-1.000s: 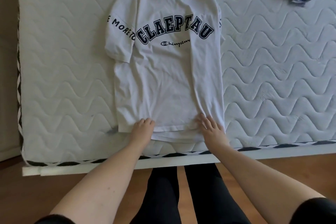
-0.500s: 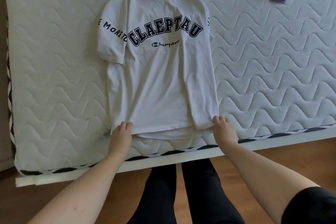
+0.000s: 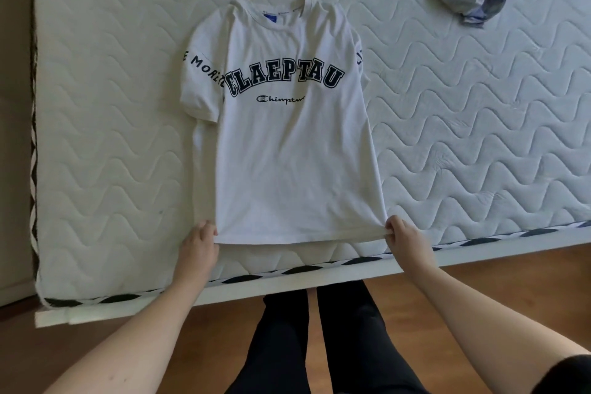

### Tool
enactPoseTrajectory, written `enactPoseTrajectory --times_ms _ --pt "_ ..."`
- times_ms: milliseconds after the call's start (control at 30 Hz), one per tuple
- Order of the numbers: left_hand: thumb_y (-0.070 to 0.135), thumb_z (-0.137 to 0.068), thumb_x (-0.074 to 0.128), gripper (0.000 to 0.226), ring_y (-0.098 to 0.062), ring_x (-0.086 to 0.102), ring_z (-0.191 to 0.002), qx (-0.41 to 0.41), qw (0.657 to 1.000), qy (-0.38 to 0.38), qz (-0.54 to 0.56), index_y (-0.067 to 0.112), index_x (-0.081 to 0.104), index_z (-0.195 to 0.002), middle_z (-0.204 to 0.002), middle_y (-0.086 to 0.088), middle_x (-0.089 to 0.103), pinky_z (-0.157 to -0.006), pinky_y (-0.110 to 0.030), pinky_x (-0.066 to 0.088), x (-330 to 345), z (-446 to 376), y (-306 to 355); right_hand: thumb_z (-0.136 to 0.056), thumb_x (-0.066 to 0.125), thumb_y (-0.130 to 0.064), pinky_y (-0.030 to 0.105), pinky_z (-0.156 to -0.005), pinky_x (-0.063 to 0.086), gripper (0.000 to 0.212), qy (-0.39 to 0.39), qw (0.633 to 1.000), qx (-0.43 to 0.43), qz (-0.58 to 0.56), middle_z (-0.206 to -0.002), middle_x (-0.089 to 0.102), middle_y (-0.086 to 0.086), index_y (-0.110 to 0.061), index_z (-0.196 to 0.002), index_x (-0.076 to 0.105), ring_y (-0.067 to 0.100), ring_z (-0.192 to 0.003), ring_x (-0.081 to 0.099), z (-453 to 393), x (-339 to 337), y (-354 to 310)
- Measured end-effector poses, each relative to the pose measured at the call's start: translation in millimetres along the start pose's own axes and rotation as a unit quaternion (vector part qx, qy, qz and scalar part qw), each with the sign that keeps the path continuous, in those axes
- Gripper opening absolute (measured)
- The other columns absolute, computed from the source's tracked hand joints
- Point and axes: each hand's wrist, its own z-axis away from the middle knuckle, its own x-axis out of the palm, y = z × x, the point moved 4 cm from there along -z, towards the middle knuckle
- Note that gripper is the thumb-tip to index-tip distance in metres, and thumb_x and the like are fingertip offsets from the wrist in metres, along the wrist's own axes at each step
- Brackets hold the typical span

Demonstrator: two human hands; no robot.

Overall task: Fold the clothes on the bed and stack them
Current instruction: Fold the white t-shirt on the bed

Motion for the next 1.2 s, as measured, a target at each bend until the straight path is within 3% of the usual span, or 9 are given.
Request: enactPoseTrajectory --times_ms 200,400,533,633,700,800,967,1067,1200 --pt "-0.007 -0.091 0.038 0.029 -0.028 0.048 -0.082 -0.072 0.995 0.004 0.072 0.005 0.051 -0.114 -0.099 -0.018 0.055 -0.068 -0.033 0.036 13 5 -2 -0.09 0.058 -0.004 0.042 -0.062 0.047 0.006 0.021 0.997 0.007 -0.069 -0.081 0.063 0.003 -0.008 -0.094 0.058 0.03 -0.07 0.055 15 -1 -15" --pt "-0.01 -0.086 0.042 0.031 -0.031 0.049 -0.069 -0.077 0.993 0.045 0.081 0.006 0.05 -0.111 -0.09 -0.02 0.057 -0.057 -0.034 0.035 7 10 -9 -0.084 0.063 -0.007 0.042 -0.065 0.048 0.018 0.035 0.991 0.067 -0.112 -0.082 0.055 -0.005 -0.016 -0.09 0.049 0.025 -0.074 0.054 8 11 -32" --pt "-0.011 -0.089 0.043 0.045 -0.034 0.057 -0.092 -0.037 0.996 0.032 0.079 0.007 0.05 -0.129 -0.121 -0.017 0.057 -0.071 -0.036 0.043 3 17 -21 -0.081 0.063 -0.001 0.038 -0.072 0.047 0.042 0.065 0.972 0.155 -0.163 -0.09 0.053 -0.005 -0.018 -0.118 0.051 0.023 -0.087 0.053 10 9 -27" --pt "-0.006 -0.092 0.039 0.049 -0.038 0.057 -0.102 -0.134 0.979 0.071 0.134 0.012 0.044 -0.137 -0.131 -0.013 0.053 -0.08 -0.044 0.049 -7 26 -36 -0.086 0.058 0.0 0.041 -0.084 0.047 0.05 0.063 0.968 0.178 -0.167 -0.105 0.051 -0.001 -0.013 -0.133 0.05 0.025 -0.099 0.052 19 6 -20" --pt "-0.005 -0.093 0.039 0.045 -0.042 0.058 -0.1 -0.2 0.966 0.089 0.14 0.006 0.046 -0.137 -0.131 -0.017 0.048 -0.079 -0.048 0.048 -16 30 -44 -0.089 0.056 -0.001 0.038 -0.082 0.045 0.039 0.055 0.974 0.17 -0.138 -0.113 0.052 0.007 -0.007 -0.128 0.056 0.028 -0.099 0.052 25 2 -12" --pt "-0.001 -0.095 0.041 0.031 -0.038 0.055 -0.082 -0.214 0.964 0.092 0.126 -0.001 0.057 -0.121 -0.119 -0.019 0.047 -0.072 -0.043 0.045 -31 34 -49 -0.093 0.051 -0.005 0.036 -0.078 0.042 0.031 0.06 0.966 0.198 -0.155 -0.119 0.05 0.011 -0.006 -0.123 0.058 0.025 -0.089 0.05 32 -11 1" --pt "0.011 -0.1 0.035 0.022 -0.029 0.05 -0.074 -0.214 0.95 0.099 0.205 0.006 0.048 -0.117 -0.107 -0.018 0.054 -0.061 -0.034 0.038 -60 33 -43 -0.092 0.039 -0.004 0.033 -0.055 0.041 0.031 0.074 0.948 0.191 -0.245 -0.094 0.061 0.006 -0.018 -0.118 0.049 0.02 -0.071 0.054 37 -39 -10" --pt "0.015 -0.102 0.029 0.024 -0.028 0.05 -0.066 -0.21 0.942 0.108 0.238 0.009 0.04 -0.123 -0.091 -0.015 0.056 -0.051 -0.032 0.034 -74 32 -31 -0.094 0.039 -0.007 0.029 -0.052 0.037 0.032 0.087 0.953 0.163 -0.239 -0.089 0.061 -0.003 -0.023 -0.12 0.049 0.009 -0.072 0.055 41 -53 -28" --pt "0.012 -0.102 0.033 0.024 -0.029 0.052 -0.074 -0.208 0.934 0.133 0.259 0.008 0.044 -0.123 -0.092 -0.011 0.056 -0.056 -0.035 0.037 -94 28 -15 -0.094 0.043 -0.004 0.028 -0.053 0.036 0.029 0.096 0.955 0.133 -0.246 -0.088 0.063 -0.009 -0.026 -0.111 0.051 0.004 -0.073 0.054 46 -71 -50"
